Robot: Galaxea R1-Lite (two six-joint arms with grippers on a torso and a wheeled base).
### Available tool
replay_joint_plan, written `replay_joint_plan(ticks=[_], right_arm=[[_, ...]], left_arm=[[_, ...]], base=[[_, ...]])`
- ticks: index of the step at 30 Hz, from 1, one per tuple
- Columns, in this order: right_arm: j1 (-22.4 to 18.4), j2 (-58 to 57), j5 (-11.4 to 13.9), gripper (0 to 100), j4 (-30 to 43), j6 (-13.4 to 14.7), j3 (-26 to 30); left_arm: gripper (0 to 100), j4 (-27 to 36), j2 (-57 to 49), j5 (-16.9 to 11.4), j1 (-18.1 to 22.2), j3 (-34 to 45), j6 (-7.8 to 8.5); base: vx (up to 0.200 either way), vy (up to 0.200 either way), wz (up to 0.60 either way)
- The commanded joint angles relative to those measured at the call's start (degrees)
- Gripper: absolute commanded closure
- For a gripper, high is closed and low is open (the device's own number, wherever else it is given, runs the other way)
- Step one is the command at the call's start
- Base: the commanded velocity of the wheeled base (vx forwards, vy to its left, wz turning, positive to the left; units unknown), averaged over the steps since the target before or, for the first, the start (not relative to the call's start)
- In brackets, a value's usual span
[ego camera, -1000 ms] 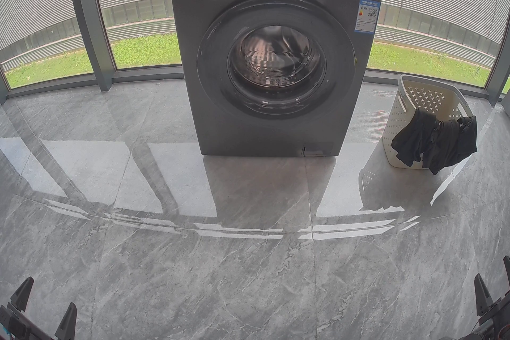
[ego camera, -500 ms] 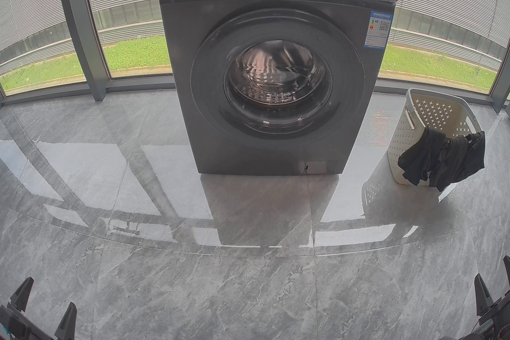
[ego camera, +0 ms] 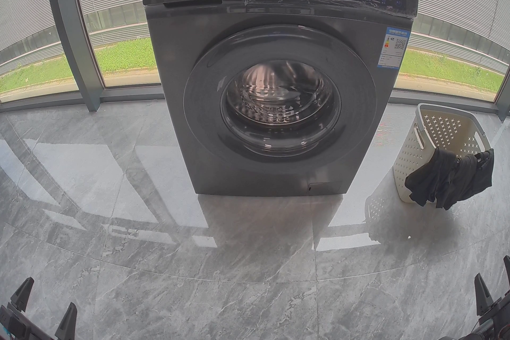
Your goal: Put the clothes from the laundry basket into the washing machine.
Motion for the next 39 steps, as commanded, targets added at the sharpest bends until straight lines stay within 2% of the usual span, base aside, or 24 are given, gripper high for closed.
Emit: replay_joint_plan(ticks=[1,5,8,20,39], right_arm=[[0.04,-0.85,0.01,0,-0.02,0.07,0.92],[0.04,-0.94,0.01,0,-0.02,-0.02,0.92],[-0.05,-0.85,0.01,0,-0.02,-0.02,0.92],[0.04,-0.85,0.01,0,-0.02,-0.02,0.92],[0.04,-0.94,0.01,0,-0.02,-0.02,0.92]], left_arm=[[0,-0.03,-1.01,-0.02,0.04,1.01,0.02],[0,-0.03,-1.01,-0.02,0.04,1.01,0.2],[0,0.06,-1.01,-0.02,0.04,1.01,0.64],[0,0.06,-1.01,-0.02,0.04,1.01,0.46],[0,-0.03,-1.01,-0.02,0.04,1.01,0.46]], base=[[0.2,0.0,0.0],[0.2,0.0,0.0],[0.0,0.0,0.0],[0.0,0.0,0.0],[0.0,-0.2,0.0]])
